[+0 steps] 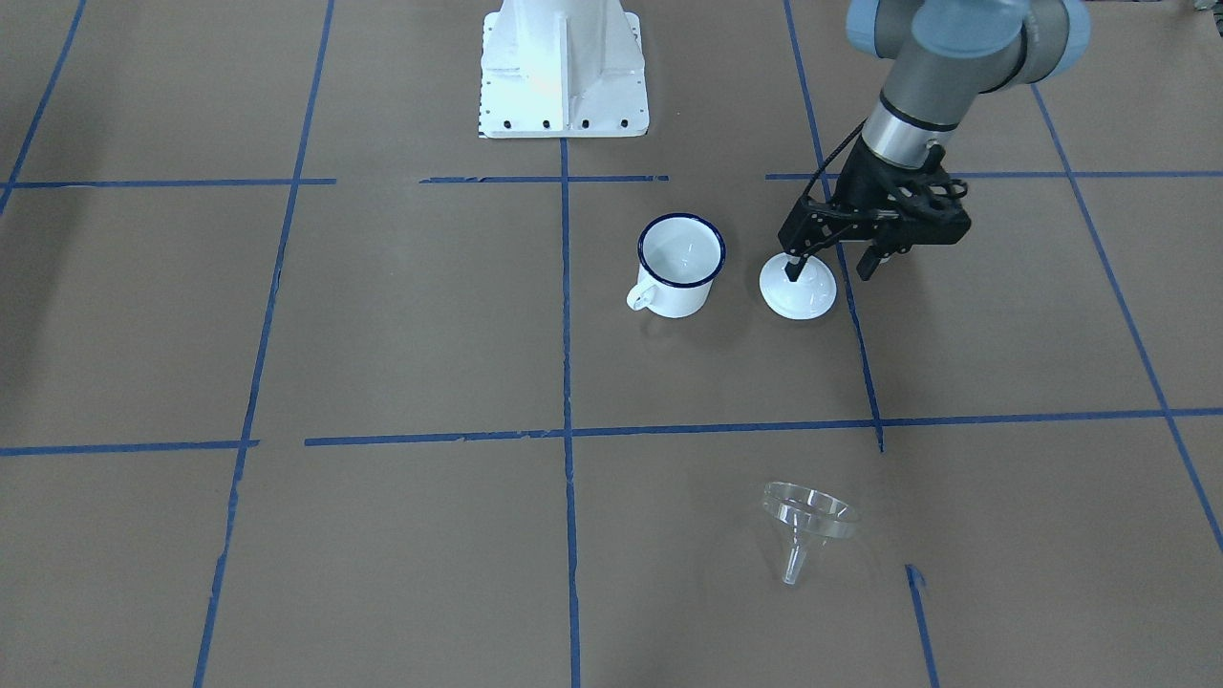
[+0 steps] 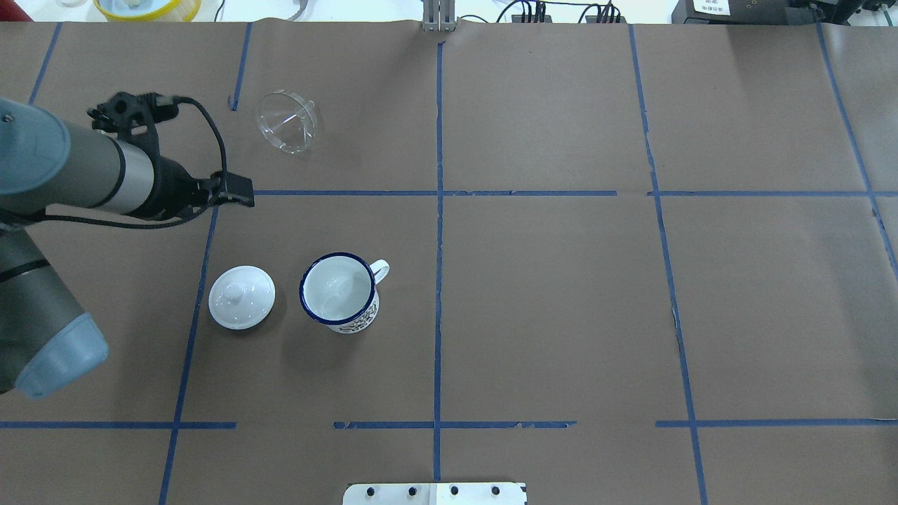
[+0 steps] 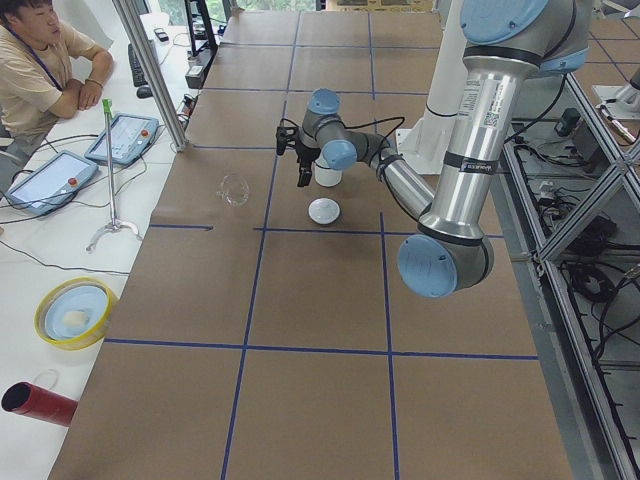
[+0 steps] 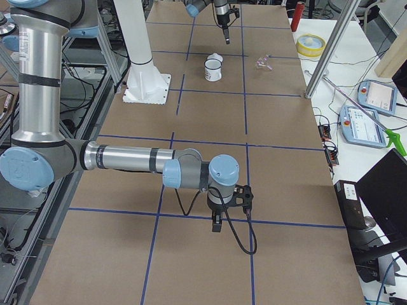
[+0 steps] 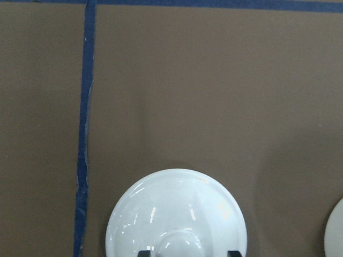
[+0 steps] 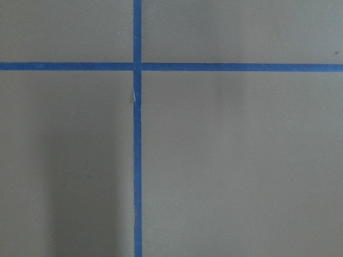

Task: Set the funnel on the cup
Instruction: 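Move the left gripper to the clear glass funnel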

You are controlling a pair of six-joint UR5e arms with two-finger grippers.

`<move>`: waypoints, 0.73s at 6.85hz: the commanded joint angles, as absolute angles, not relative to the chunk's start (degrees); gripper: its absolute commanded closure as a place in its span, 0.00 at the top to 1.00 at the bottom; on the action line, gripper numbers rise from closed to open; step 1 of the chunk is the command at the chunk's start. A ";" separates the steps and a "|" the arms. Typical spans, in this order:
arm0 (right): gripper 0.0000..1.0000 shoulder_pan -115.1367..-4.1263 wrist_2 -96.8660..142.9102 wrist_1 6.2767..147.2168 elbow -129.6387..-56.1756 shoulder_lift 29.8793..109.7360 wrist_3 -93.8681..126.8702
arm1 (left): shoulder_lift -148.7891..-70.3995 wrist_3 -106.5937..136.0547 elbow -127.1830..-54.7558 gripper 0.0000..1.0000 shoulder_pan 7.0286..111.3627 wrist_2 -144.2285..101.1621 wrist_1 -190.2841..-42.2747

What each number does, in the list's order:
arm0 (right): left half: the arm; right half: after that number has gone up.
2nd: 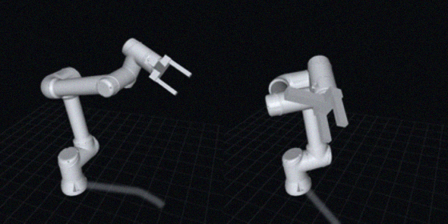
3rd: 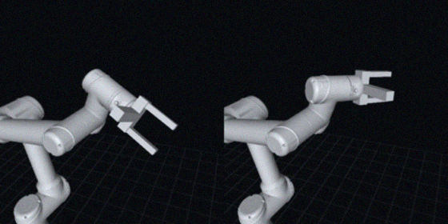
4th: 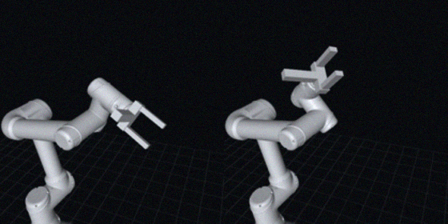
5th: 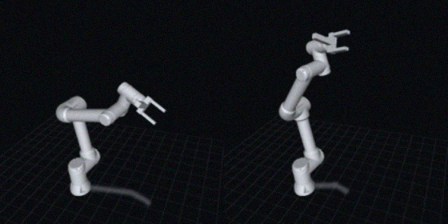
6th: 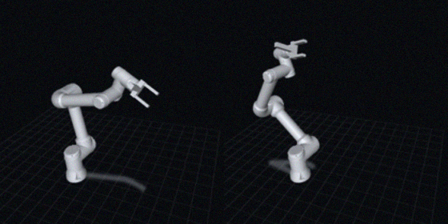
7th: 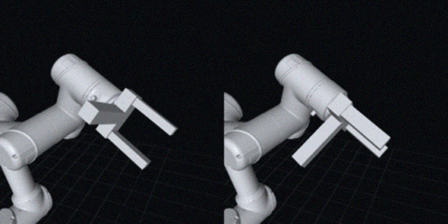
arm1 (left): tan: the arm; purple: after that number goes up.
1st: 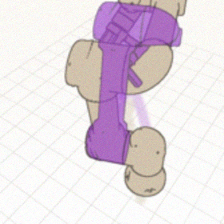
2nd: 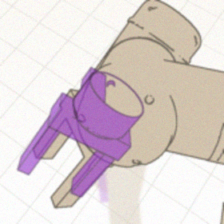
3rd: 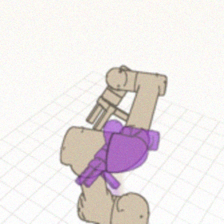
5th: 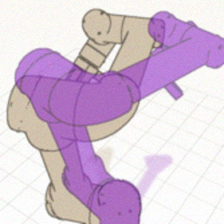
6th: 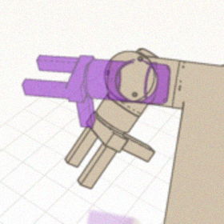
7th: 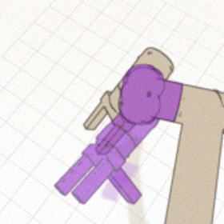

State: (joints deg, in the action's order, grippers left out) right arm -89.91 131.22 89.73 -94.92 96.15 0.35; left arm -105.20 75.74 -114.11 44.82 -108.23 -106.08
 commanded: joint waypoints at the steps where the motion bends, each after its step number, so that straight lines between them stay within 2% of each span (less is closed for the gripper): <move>1: 1.00 -89.91 131.22 89.74 -94.92 96.15 0.35 | -111.68 98.16 -112.52 1.00 46.85 -99.30 -108.35; 3: 1.00 -89.91 131.22 89.74 -94.92 96.15 0.35 | -112.23 115.24 -102.46 1.00 46.58 -93.03 -129.16; 5: 1.00 -89.91 131.22 89.74 -94.92 96.15 0.35 | -115.38 117.93 -90.77 1.00 46.41 -91.93 -138.74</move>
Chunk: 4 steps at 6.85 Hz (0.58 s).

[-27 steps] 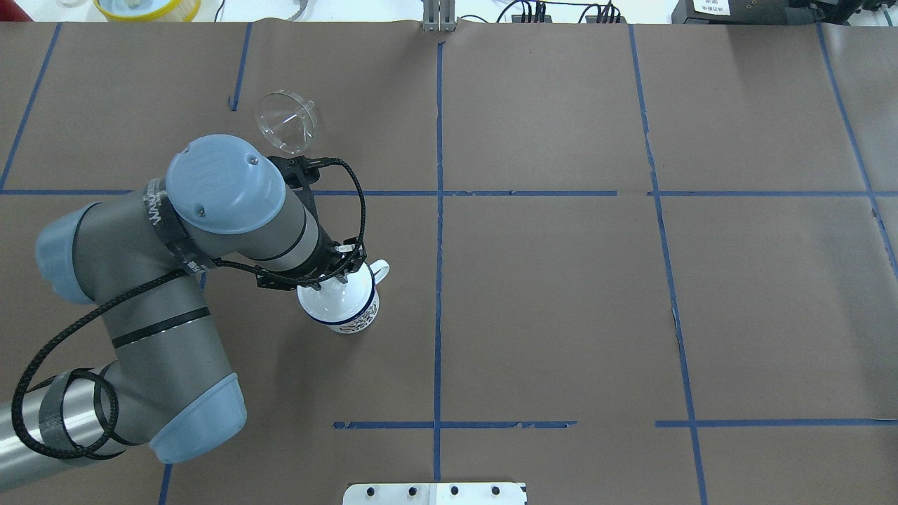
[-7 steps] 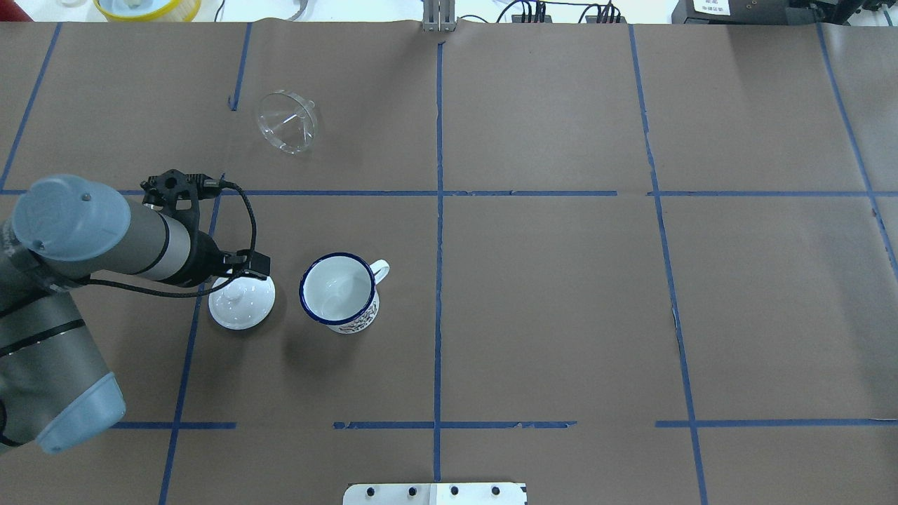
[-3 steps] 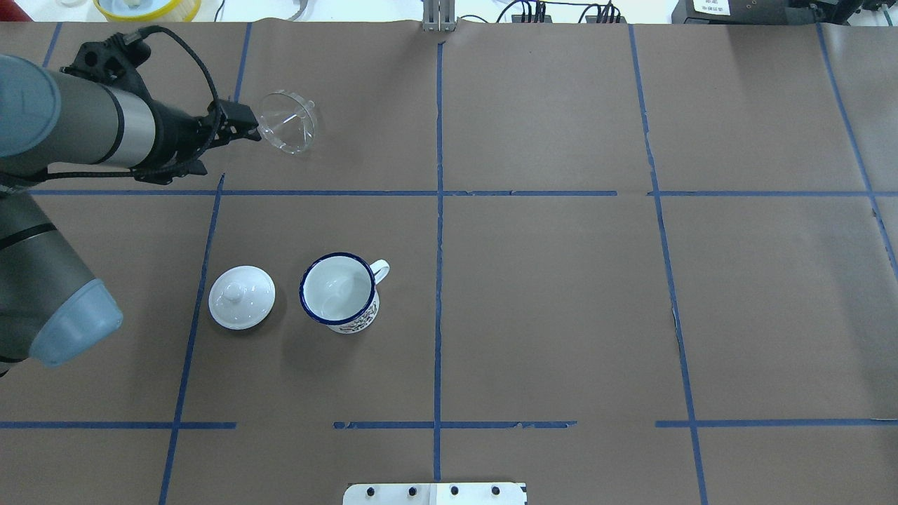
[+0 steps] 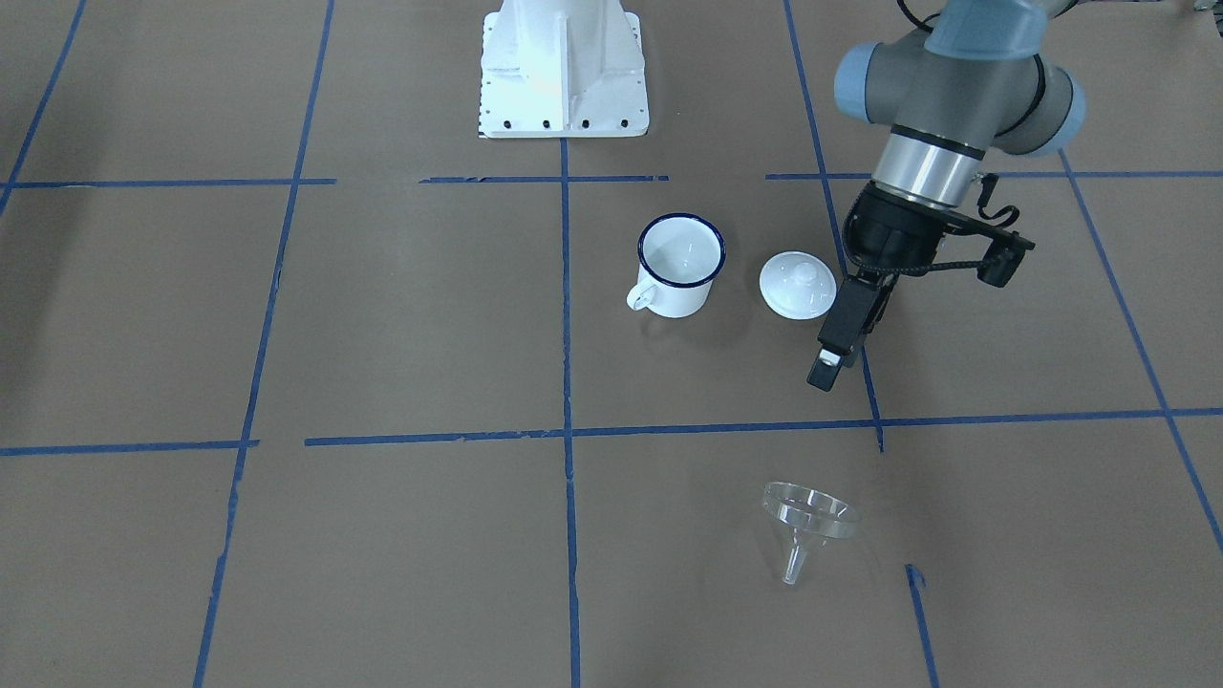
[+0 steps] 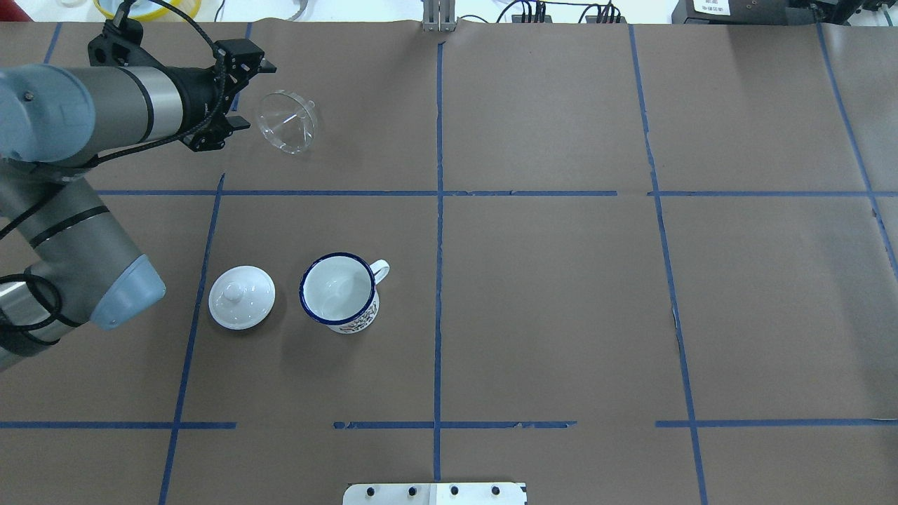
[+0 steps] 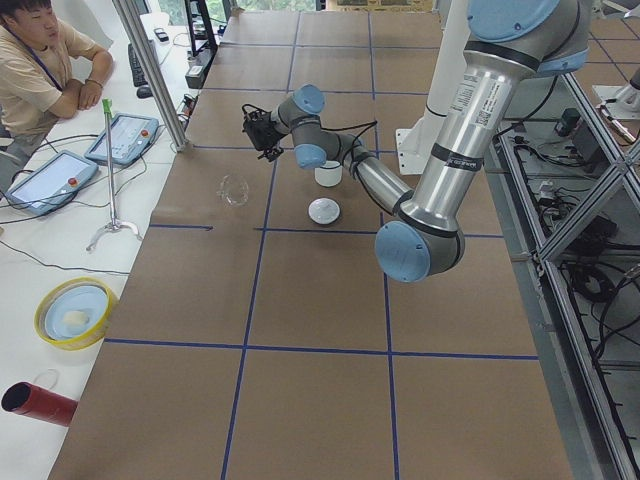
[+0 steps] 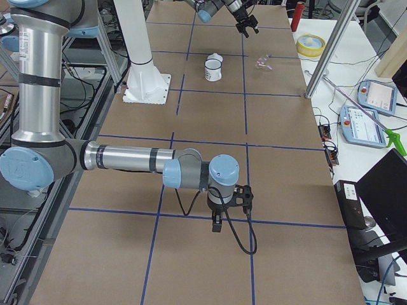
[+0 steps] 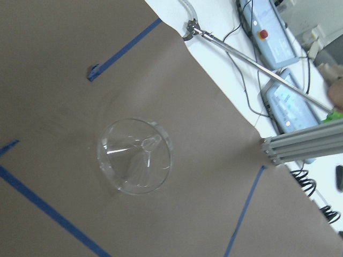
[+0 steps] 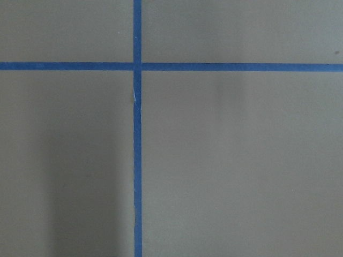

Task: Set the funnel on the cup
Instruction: 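Move the left gripper to the clear glass funnel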

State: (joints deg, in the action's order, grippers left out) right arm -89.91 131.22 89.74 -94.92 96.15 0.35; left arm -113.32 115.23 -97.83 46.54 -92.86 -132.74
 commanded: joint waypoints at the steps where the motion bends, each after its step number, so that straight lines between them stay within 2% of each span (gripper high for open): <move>1: 1.00 -89.91 131.22 89.74 -94.92 96.15 0.35 | -116.53 119.69 -82.61 1.00 46.23 -91.59 -146.70; 2: 1.00 -89.91 131.22 89.74 -94.83 96.15 0.35 | -116.54 120.14 -78.01 1.00 44.93 -87.06 -152.78; 4: 1.00 -89.91 131.22 89.74 -94.92 96.15 0.35 | -117.07 120.41 -75.51 1.00 44.30 -86.22 -152.93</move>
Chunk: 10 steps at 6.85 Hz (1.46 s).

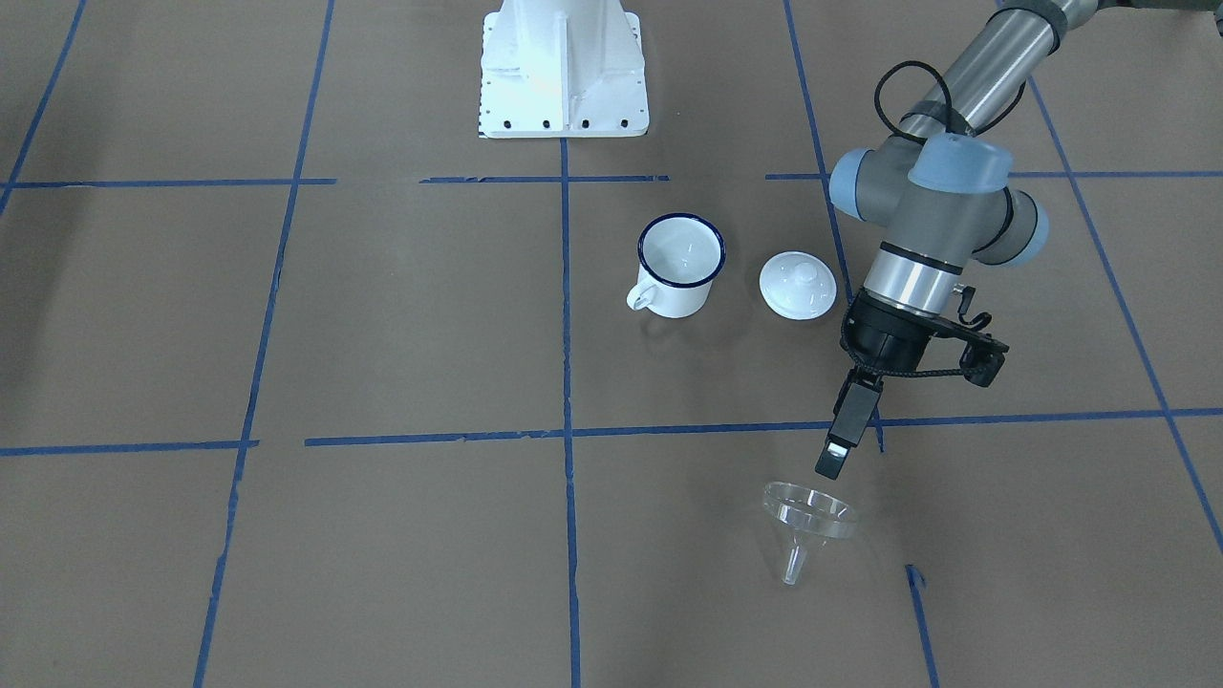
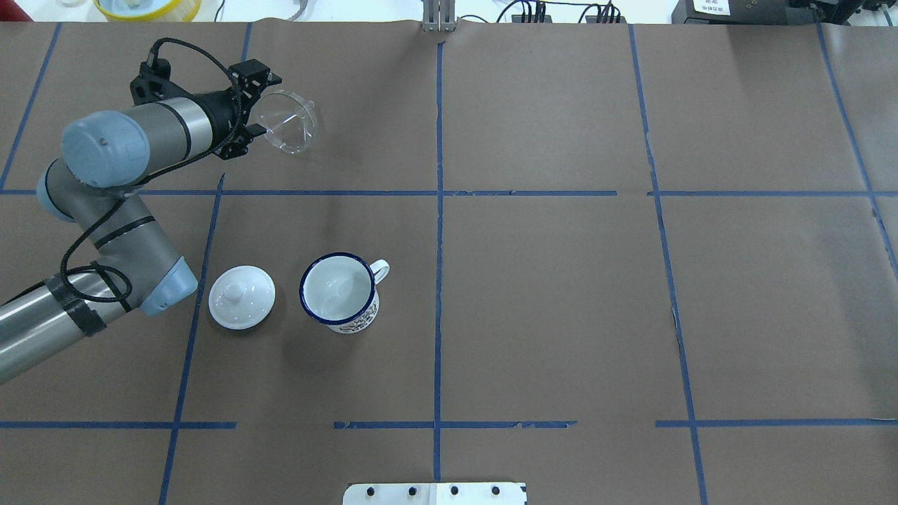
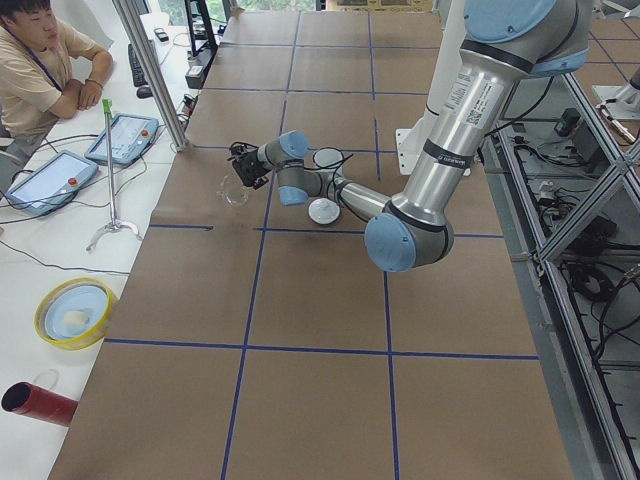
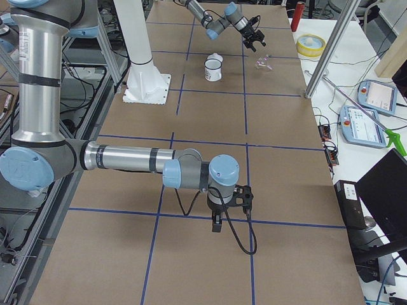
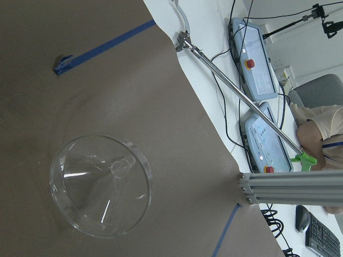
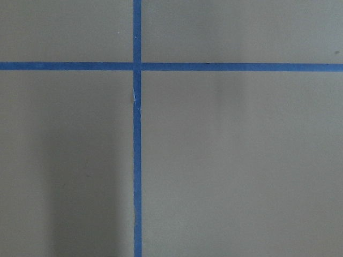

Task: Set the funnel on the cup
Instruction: 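Close the left gripper on the funnel's rim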

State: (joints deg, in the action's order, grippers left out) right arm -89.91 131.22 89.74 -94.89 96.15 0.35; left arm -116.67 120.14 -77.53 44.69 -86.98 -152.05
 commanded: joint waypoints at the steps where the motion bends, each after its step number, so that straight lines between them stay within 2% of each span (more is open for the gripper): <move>1: 1.00 -89.91 131.22 89.74 -94.92 96.15 0.35 | -119.07 121.63 -72.89 1.00 44.30 -86.13 -152.93; 3: 1.00 -89.91 131.22 89.74 -94.92 96.15 0.35 | -124.08 122.34 -66.65 0.97 44.03 -83.87 -153.02; 4: 1.00 -89.91 131.22 89.74 -94.92 96.15 0.35 | -124.36 122.43 -66.36 0.84 44.03 -83.85 -153.02; 6: 1.00 -89.91 131.22 89.74 -94.92 96.15 0.35 | -124.37 122.43 -66.10 0.75 44.12 -83.76 -153.02; 7: 1.00 -89.91 131.22 89.74 -94.92 96.15 0.35 | -124.45 122.43 -65.75 0.65 44.12 -83.76 -153.10; 8: 1.00 -89.91 131.22 89.74 -94.83 96.15 0.35 | -124.45 122.43 -65.74 0.51 44.30 -83.76 -153.11; 9: 1.00 -89.91 131.22 89.74 -94.92 96.15 0.35 | -124.45 122.34 -65.74 0.51 44.38 -83.76 -153.11; 10: 1.00 -89.91 131.22 89.74 -94.92 96.15 0.35 | -124.45 122.34 -65.74 0.45 44.47 -83.76 -153.11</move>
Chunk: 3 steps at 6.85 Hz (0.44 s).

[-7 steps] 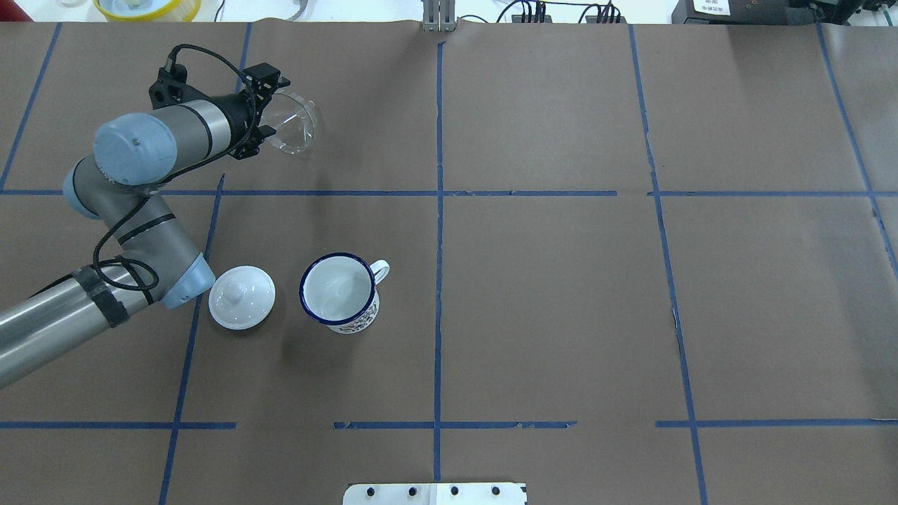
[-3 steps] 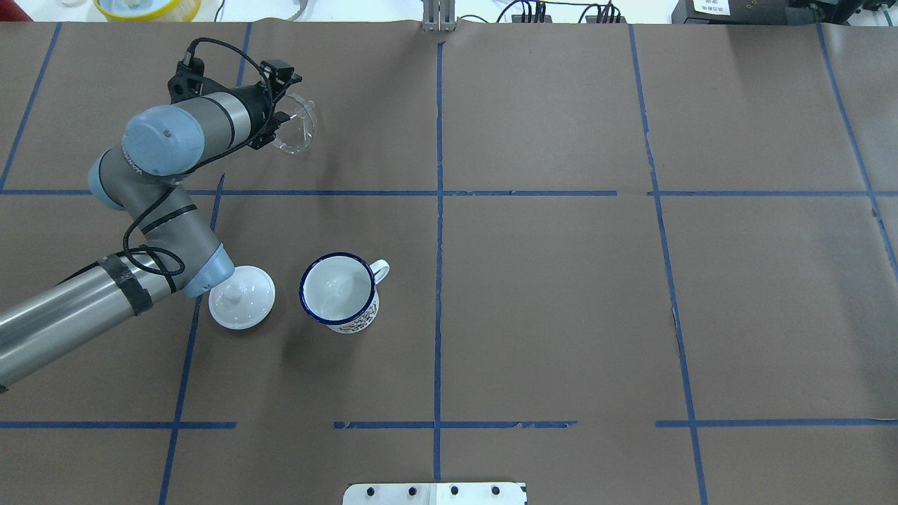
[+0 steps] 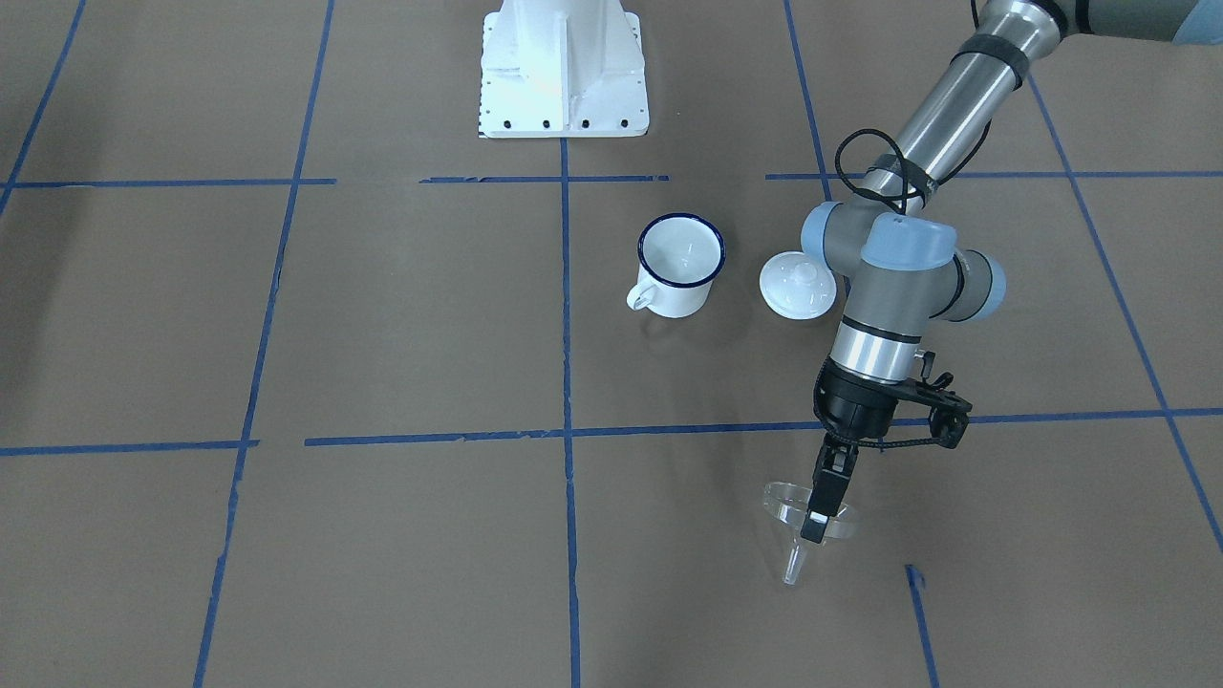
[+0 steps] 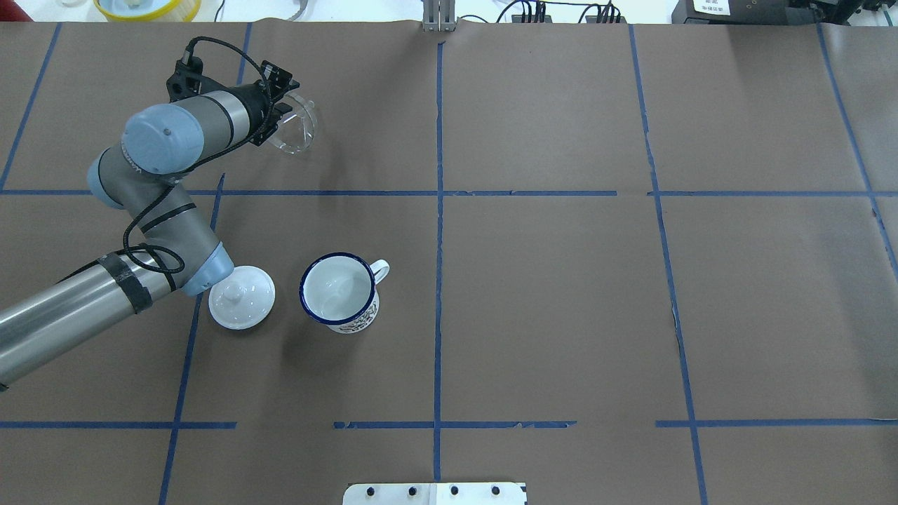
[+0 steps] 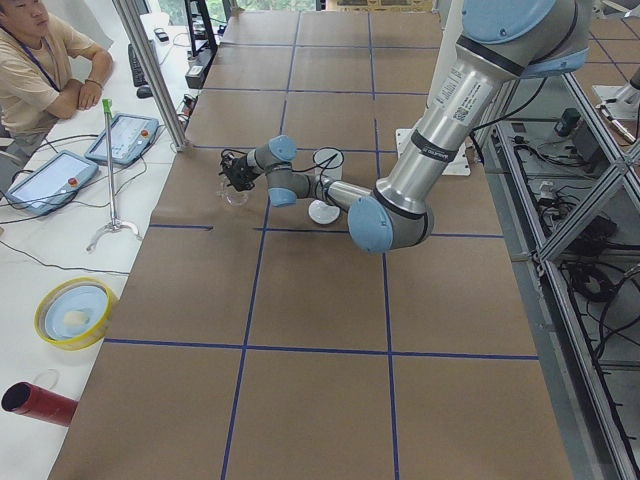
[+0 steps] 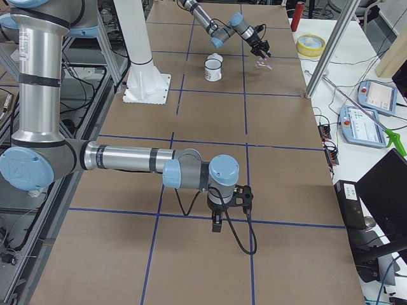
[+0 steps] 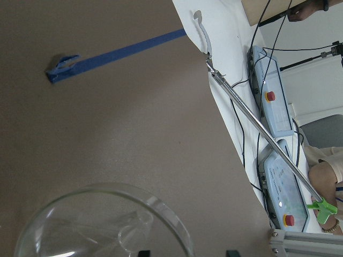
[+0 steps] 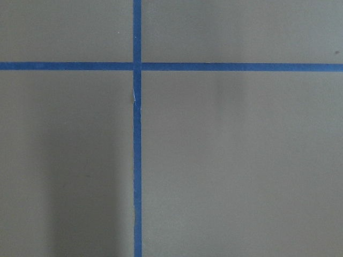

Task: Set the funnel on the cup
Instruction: 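Close the left gripper on the funnel's rim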

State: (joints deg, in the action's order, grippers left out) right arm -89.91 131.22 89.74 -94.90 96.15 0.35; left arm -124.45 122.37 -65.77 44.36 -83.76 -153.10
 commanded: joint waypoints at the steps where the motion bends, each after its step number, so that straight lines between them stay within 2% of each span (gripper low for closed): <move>1: 1.00 -89.91 131.22 89.74 -94.92 96.15 0.35 | -124.45 122.00 -65.74 0.00 44.56 -83.85 -153.11; 3: 1.00 -89.91 131.22 89.74 -94.92 96.15 0.35 | -124.45 121.73 -65.74 0.00 44.74 -83.76 -153.11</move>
